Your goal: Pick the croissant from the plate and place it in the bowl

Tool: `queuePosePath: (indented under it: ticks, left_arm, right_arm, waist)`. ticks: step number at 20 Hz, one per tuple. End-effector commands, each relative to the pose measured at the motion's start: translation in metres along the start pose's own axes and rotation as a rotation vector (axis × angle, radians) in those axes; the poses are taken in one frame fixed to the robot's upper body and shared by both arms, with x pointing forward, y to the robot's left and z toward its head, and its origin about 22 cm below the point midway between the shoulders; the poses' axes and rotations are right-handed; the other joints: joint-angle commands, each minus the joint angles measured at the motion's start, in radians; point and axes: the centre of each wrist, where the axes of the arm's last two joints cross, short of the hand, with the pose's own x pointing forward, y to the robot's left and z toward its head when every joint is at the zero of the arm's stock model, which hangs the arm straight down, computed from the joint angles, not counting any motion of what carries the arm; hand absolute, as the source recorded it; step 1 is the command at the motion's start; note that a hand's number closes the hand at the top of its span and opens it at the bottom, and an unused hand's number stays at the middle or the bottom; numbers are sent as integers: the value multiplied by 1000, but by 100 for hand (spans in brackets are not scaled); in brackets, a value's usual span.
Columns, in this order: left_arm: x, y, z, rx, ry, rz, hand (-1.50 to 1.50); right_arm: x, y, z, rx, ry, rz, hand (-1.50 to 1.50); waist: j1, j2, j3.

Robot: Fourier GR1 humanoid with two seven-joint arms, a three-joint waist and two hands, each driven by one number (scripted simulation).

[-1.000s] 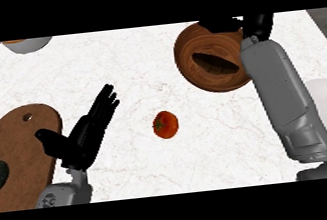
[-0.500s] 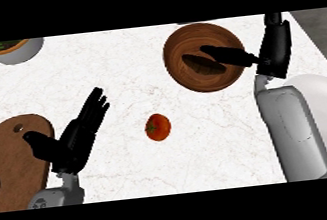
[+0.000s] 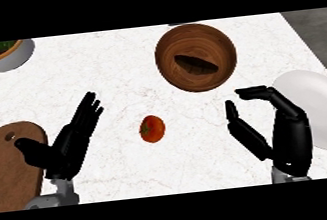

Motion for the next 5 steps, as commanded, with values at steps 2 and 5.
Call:
queuePosePath:
  ticks: [2, 5]
  left_arm:
    - [2, 2, 1, 16, -10, -10, 0]
    - [3, 6, 1, 12, 6, -3, 0]
  right_arm:
    - [26, -13, 83, 55, 64, -15, 150]
    - [34, -10, 136, 173, 150, -32, 150]
  waist:
    - [-15, 3, 0]
    - [-12, 5, 0]
